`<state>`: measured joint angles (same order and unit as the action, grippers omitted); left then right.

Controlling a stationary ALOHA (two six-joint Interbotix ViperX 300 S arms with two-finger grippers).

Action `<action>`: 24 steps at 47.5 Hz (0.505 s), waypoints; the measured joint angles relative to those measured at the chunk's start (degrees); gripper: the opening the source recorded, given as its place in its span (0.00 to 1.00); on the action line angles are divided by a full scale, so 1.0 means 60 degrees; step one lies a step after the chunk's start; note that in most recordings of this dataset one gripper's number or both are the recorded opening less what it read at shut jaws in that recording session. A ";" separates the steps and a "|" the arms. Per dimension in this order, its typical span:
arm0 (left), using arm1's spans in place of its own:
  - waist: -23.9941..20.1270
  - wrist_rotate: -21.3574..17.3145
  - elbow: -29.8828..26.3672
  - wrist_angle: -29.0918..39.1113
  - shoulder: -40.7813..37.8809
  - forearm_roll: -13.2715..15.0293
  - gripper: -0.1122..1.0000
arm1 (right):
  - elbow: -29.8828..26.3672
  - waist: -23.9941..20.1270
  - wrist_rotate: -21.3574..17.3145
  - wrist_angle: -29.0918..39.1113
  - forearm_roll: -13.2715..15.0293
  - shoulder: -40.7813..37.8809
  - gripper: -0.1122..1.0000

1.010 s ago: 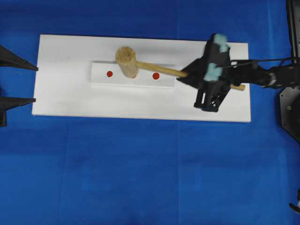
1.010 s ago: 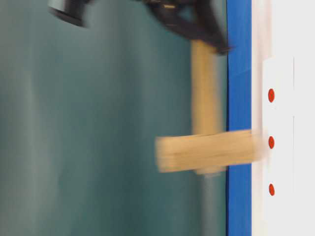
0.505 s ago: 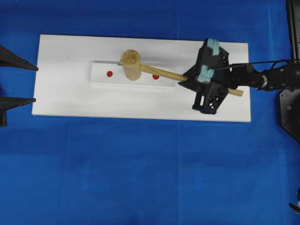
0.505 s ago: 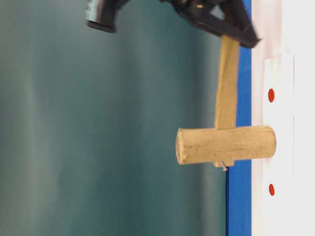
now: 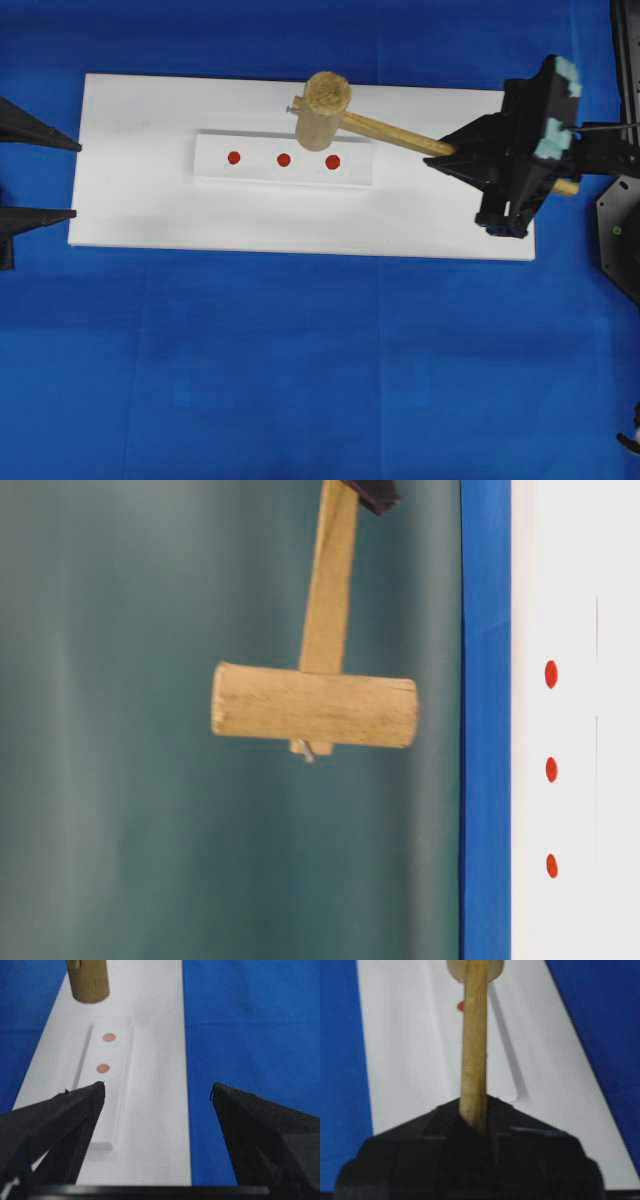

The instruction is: Hit the mark with a hammer.

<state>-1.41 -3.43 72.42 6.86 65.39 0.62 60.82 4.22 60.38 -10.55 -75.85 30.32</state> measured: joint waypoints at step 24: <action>0.0000 0.0000 0.0000 0.0000 0.0000 0.0000 0.87 | 0.0615 0.0000 -0.0029 0.0015 -0.0352 -0.1699 0.11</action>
<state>-1.41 -3.43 72.42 6.86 65.39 0.62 64.51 4.22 60.21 -10.46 -77.96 20.13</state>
